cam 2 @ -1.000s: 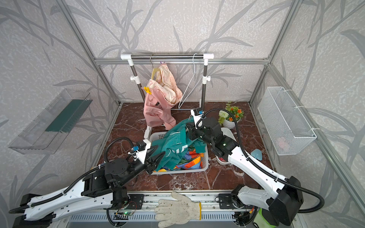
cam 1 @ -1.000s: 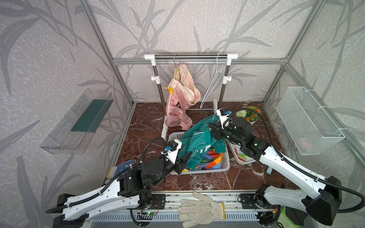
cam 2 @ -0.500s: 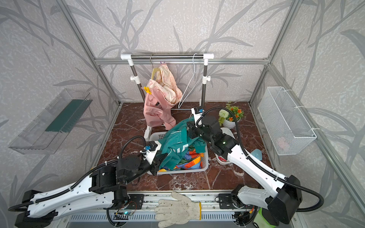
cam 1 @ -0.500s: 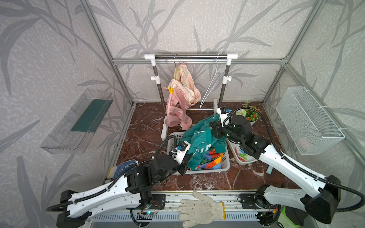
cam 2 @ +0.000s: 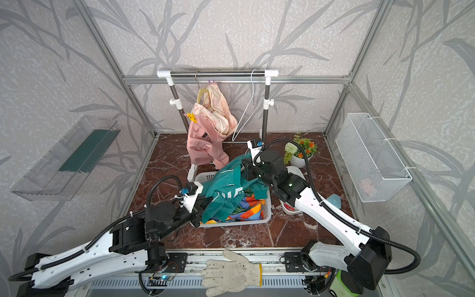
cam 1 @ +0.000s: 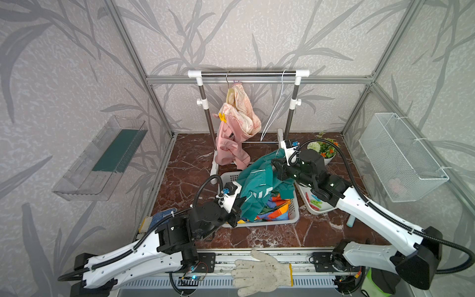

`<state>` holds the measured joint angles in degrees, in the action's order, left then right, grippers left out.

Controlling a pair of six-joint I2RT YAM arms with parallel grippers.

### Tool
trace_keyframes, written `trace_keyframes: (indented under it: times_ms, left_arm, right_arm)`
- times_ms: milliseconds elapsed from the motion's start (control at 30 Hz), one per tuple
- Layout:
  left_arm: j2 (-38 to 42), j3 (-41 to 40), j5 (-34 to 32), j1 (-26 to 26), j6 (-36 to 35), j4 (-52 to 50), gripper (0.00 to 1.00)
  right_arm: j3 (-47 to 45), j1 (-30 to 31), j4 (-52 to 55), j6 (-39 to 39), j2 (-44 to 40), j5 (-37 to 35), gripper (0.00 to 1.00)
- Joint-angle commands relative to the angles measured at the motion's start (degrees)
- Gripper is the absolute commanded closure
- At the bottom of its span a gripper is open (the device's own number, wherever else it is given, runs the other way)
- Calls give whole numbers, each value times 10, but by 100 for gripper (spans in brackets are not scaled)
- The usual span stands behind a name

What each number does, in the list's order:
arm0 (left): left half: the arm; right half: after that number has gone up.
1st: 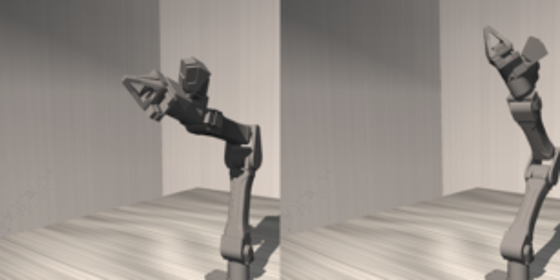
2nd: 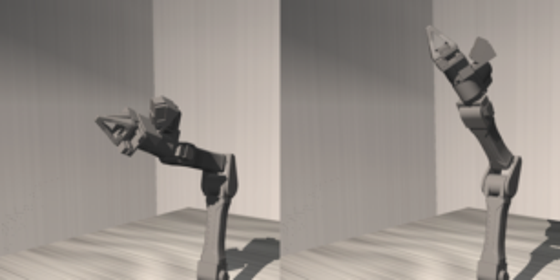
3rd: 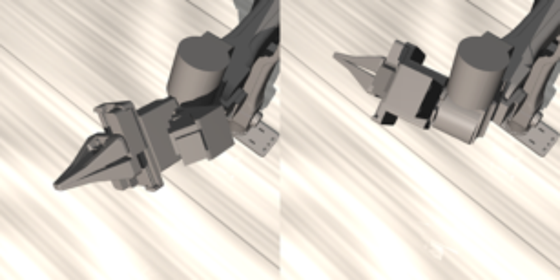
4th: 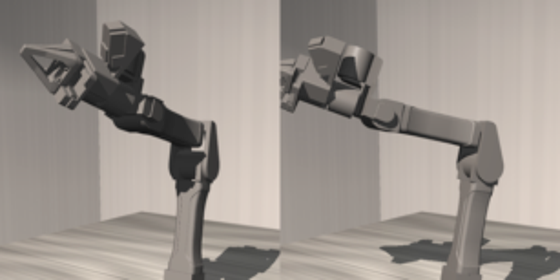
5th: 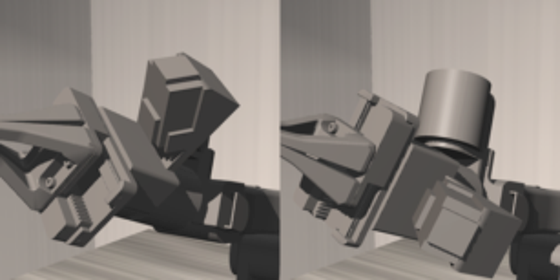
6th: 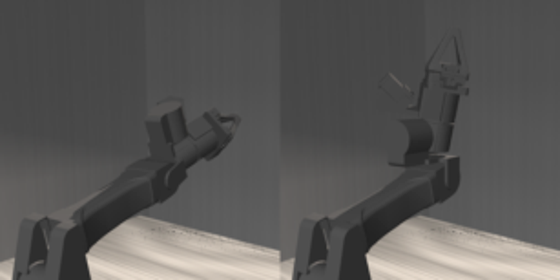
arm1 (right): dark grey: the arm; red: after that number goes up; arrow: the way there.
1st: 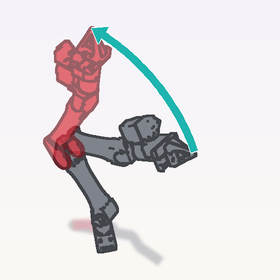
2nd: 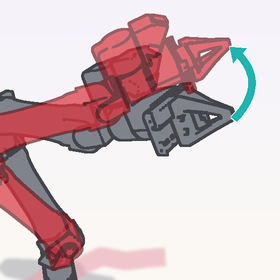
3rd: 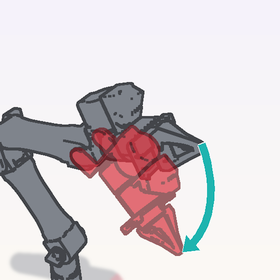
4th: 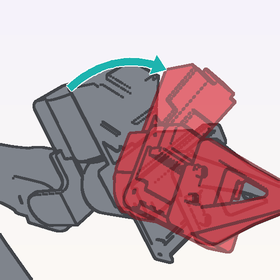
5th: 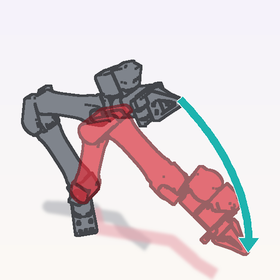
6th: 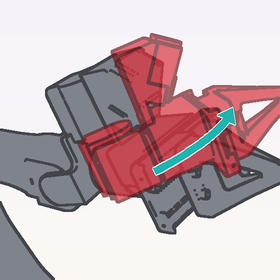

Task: Remove the clothespins securing jackets to the hanger
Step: Remove the jacket from the hanger.

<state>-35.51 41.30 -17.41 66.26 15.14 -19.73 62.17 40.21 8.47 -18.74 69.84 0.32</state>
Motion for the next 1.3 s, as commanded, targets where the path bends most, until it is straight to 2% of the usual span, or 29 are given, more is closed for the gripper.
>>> trace_keyframes:
  times_ms: [0, 400, 700, 867, 967, 1133, 1267]
  left_arm:
    - [42, 0, -38, -1, 14, -32, 100]
    - [147, -28, -85, -2, 28, -40, 100]
    - [128, -38, -84, -2, 36, -59, 100]
    - [113, -43, -63, -2, 42, -84, 100]
    - [120, -51, -59, -1, 38, -81, 100]
    - [148, -64, -90, -2, 29, -69, 100]
    - [109, -52, -109, -2, 42, -87, 100]
  right_arm:
    - [11, -30, 28, 5, 12, -91, 100]
    - [-3, -66, 30, 2, 31, -96, 100]
    - [-8, -84, 29, -49, 19, -73, 100]
    - [-18, -123, 21, -96, 14, -43, 100]
    - [-16, -126, 21, -97, 14, -39, 100]
    - [-15, -125, 18, -107, 8, -16, 100]
    - [-6, -126, 10, -126, -1, 16, 100]
